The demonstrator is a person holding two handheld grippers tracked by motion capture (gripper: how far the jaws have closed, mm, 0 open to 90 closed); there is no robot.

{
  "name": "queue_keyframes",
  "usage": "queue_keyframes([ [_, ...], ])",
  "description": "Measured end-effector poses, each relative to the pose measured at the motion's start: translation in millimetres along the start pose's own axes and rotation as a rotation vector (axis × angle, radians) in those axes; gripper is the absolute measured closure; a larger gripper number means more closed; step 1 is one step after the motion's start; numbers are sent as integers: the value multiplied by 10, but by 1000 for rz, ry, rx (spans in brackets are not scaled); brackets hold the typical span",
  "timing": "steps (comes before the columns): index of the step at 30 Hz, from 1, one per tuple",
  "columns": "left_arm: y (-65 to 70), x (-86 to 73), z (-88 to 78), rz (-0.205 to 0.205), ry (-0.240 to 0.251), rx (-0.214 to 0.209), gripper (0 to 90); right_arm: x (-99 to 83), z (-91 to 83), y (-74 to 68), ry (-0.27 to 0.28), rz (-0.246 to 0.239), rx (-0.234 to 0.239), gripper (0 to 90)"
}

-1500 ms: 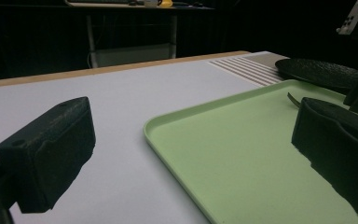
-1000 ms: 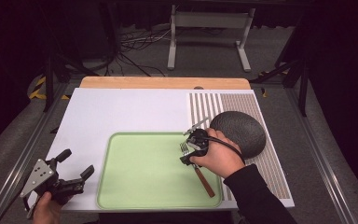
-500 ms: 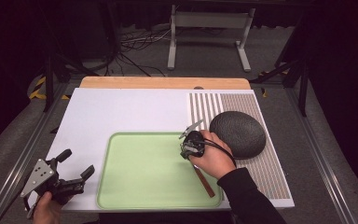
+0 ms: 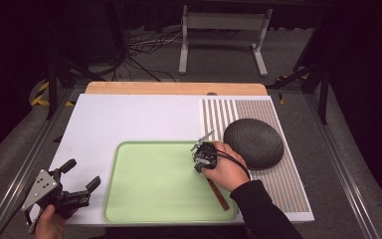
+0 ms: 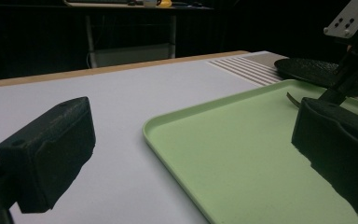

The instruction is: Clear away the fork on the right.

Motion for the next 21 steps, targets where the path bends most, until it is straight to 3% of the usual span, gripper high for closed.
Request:
queue_keyframes([
  [9, -1, 1, -3, -1, 0, 0, 1, -12, 2, 32, -11, 2, -20, 900],
  [21, -2, -1, -2, 0, -2, 0, 1, -95, -25, 166, -19, 45, -54, 900],
])
Point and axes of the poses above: each handheld gripper's, and its own axes: z roughly forward along the jaws, x roughly out of its top, y roughly to its right, the point moved 8 cm from there along z, roughly forward along the jaws, and after that the axes turned 5 degrees about -z, right-handed, at the moved point
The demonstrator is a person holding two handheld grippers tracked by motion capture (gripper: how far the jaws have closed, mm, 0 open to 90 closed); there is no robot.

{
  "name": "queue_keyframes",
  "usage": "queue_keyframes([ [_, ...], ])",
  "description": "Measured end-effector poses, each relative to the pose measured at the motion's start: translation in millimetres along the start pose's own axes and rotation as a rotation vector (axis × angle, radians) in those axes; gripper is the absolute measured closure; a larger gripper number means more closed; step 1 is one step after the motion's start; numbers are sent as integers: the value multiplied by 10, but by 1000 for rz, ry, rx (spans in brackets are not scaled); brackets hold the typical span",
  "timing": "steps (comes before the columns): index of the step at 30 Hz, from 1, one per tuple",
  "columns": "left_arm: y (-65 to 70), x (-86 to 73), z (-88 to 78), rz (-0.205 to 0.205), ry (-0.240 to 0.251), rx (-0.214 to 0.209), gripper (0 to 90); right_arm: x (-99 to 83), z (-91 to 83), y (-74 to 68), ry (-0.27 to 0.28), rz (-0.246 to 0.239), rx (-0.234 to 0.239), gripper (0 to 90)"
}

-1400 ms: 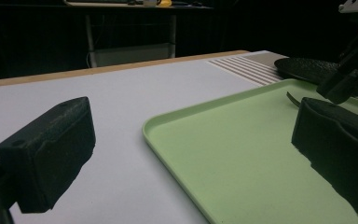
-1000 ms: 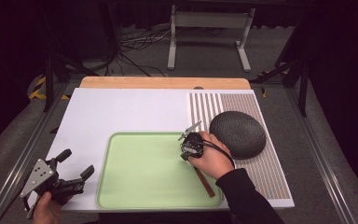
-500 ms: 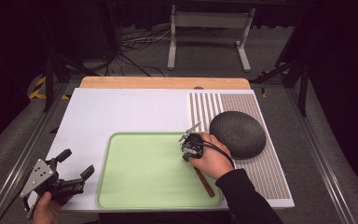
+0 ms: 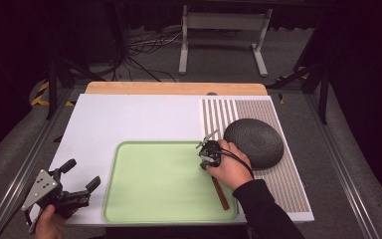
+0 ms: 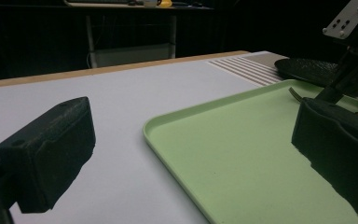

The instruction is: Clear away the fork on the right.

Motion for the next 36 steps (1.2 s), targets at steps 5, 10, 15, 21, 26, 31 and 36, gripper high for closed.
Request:
queue_keyframes([
  [5, 2, -1, 4, 1, 1, 1, 1, -36, -16, 43, 2, 21, -5, 900],
  [10, 0, -1, 1, -1, 0, 1, 1, -70, -32, 85, -4, 36, -14, 900],
  [15, 1, 0, 2, 0, 1, 1, 1, -102, -49, 125, -5, 57, -22, 900],
  [21, 2, 0, 3, 0, 1, 0, 1, -150, -68, 171, -6, 82, -27, 900],
  [26, 2, -1, 3, 0, 2, 1, 1, -178, -81, 194, -7, 97, -32, 900],
  [31, 2, -1, 4, 1, 1, 1, 1, -211, -95, 223, -7, 114, -42, 900],
  [36, 3, -1, 11, 3, -2, -2, 1, -235, -105, 240, -1, 128, -43, 900],
])
Point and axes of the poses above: each handheld gripper's, and its own axes: z roughly forward along the jaws, x roughly out of its top, y roughly to its right, the point moved 8 cm from there along z, roughly forward along the jaws, and after that the axes turned 5 degrees about -z, right-handed, at the moved point
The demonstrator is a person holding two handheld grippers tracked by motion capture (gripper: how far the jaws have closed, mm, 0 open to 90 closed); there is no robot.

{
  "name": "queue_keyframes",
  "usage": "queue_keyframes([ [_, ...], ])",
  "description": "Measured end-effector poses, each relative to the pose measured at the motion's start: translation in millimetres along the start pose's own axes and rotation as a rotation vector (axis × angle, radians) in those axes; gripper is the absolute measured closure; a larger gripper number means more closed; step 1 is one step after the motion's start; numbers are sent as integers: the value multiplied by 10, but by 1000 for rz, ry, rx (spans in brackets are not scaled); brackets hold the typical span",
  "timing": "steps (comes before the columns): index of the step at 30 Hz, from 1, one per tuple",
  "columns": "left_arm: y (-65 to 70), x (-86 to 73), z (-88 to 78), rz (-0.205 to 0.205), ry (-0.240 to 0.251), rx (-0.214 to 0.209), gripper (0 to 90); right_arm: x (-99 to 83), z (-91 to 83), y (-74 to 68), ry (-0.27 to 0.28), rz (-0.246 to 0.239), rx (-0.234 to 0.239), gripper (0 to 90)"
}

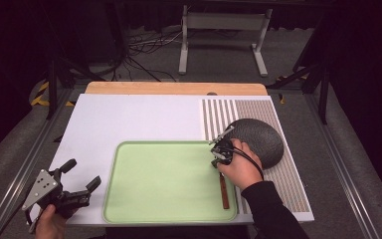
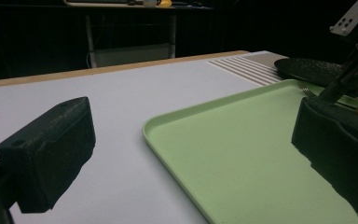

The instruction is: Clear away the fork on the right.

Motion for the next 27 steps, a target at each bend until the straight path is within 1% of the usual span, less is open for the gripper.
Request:
queue_keyframes([
  [1, 4, 2, 7, -4, 2, -1, 1, -6, -3, 3, 0, 6, 0, 900],
  [4, 7, 2, 20, 2, 0, -5, 1, -28, -13, 15, -3, 14, -2, 900],
  [8, 7, 0, 25, -1, -2, -6, 1, -45, -22, 31, -2, 15, -8, 900],
  [10, 6, 2, 23, -2, -1, -5, 1, -38, -31, 24, 4, 17, -6, 876],
  [12, 4, 2, 23, -4, 0, -4, 1, -11, -51, 6, 25, 18, 4, 846],
  [13, 4, 2, 23, -4, 0, -4, 1, 7, -76, -1, 36, 11, 7, 823],
  [14, 4, 0, 25, -4, -2, -5, 1, 7, -76, -1, 36, 11, 7, 823],
  [15, 5, -1, 26, -3, -2, -5, 1, 31, -104, -9, 50, 4, 7, 777],
  [17, 5, -2, 25, -1, -3, -6, 1, 81, -166, -12, 88, -24, -3, 649],
  [18, 5, -2, 25, -2, -3, -6, 1, 103, -196, -14, 104, -39, -7, 574],
  [19, 4, -2, 24, -3, -2, -6, 1, 144, -248, -15, 141, -53, -14, 445],
  [20, 4, -1, 24, -3, -2, -6, 1, 162, -272, -16, 158, -59, -15, 397],
  [21, 4, -1, 24, -3, -2, -6, 1, 194, -314, -14, 191, -82, -19, 334],
  [23, 5, -4, 25, -2, -4, -6, 1, 246, -393, -19, 250, -108, -29, 242],
  [24, 5, -4, 25, -2, -4, -6, 1, 246, -393, -19, 250, -108, -29, 242],
  [25, 5, -6, 25, -2, -6, -5, 1, 268, -471, -29, 286, -103, -22, 219],
  [27, 5, -8, 28, -2, -5, -4, 1, 289, -544, -36, 325, -123, -15, 193],
])
Point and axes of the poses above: each handheld gripper's, and its own axes: z roughly forward along the jaws, x roughly out of its top, y roughly to its right, the point moved 8 cm from there along z, roughly forward along the jaws, and after that the axes turned 5 degrees about -z, right-handed, at the moved point
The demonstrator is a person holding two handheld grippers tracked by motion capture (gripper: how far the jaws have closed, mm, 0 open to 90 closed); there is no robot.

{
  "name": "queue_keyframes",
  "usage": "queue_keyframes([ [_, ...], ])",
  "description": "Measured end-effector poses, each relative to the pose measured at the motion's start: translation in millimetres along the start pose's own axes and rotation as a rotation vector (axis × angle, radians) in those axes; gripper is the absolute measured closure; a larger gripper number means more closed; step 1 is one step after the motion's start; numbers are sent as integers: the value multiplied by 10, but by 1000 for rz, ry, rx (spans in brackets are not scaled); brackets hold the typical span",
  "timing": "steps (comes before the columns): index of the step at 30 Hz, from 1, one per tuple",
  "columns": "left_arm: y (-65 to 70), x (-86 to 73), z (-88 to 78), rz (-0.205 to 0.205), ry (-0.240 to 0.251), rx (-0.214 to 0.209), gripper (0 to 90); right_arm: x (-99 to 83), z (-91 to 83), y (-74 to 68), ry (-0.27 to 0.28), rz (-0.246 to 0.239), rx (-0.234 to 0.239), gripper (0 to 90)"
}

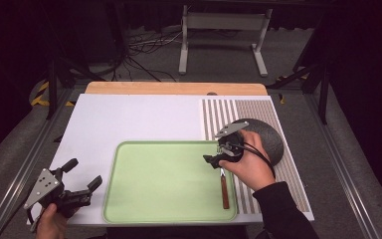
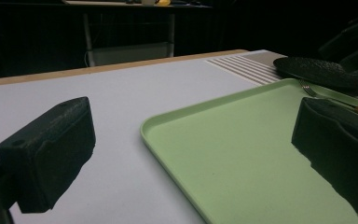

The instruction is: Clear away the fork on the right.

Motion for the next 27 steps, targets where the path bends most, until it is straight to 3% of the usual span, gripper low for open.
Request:
queue_keyframes([
  [5, 2, -3, 0, 0, 0, 2, 1, 56, -191, 13, 91, -16, 5, 166],
  [11, 8, 0, 6, 1, 0, 1, 1, 54, -363, 48, 154, -26, 4, 157],
  [22, 3, -6, 4, 0, -2, 6, 1, -91, -663, 179, 315, -52, 14, 132],
  [27, 5, -15, 9, 2, -8, 6, 1, -185, -760, 218, 343, -61, 21, 122],
])
Point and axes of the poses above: each handheld gripper's, and its own axes: z roughly forward along the jaws, x roughly out of its top, y roughly to its right, the point moved 8 cm from there along z, roughly forward along the jaws, and after that the axes turned 5 degrees about -z, right-handed, at the moved point
